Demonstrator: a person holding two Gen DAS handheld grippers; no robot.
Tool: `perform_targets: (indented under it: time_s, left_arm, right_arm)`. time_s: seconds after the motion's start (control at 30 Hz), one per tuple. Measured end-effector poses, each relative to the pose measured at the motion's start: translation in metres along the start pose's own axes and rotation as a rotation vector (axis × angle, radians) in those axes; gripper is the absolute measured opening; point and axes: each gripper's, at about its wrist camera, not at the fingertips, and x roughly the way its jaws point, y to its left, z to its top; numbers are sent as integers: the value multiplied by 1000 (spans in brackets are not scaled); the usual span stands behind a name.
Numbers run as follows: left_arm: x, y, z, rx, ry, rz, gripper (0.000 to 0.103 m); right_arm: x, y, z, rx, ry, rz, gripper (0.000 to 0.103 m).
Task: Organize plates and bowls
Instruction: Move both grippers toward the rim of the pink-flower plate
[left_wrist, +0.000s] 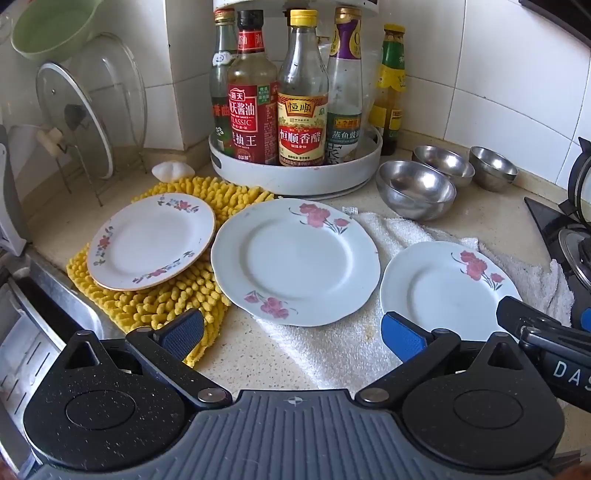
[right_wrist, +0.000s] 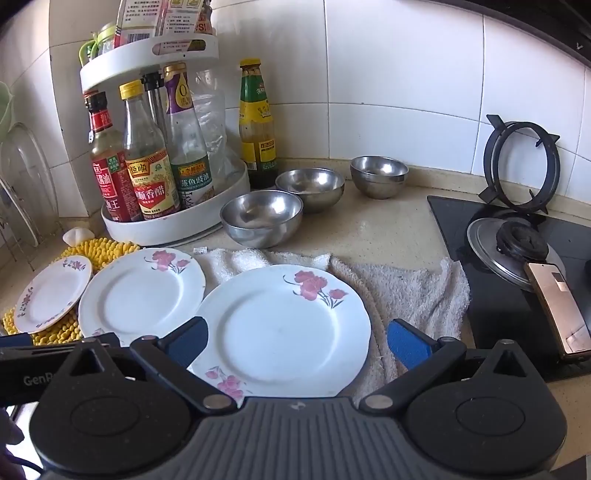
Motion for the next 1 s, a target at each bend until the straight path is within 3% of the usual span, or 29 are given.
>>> perform_targets:
  time_s: [1.0]
  left_arm:
    - [6,-2,3,-13,6,-24,102]
  right_arm:
    - [7,-3,6,-14,6,5,103]
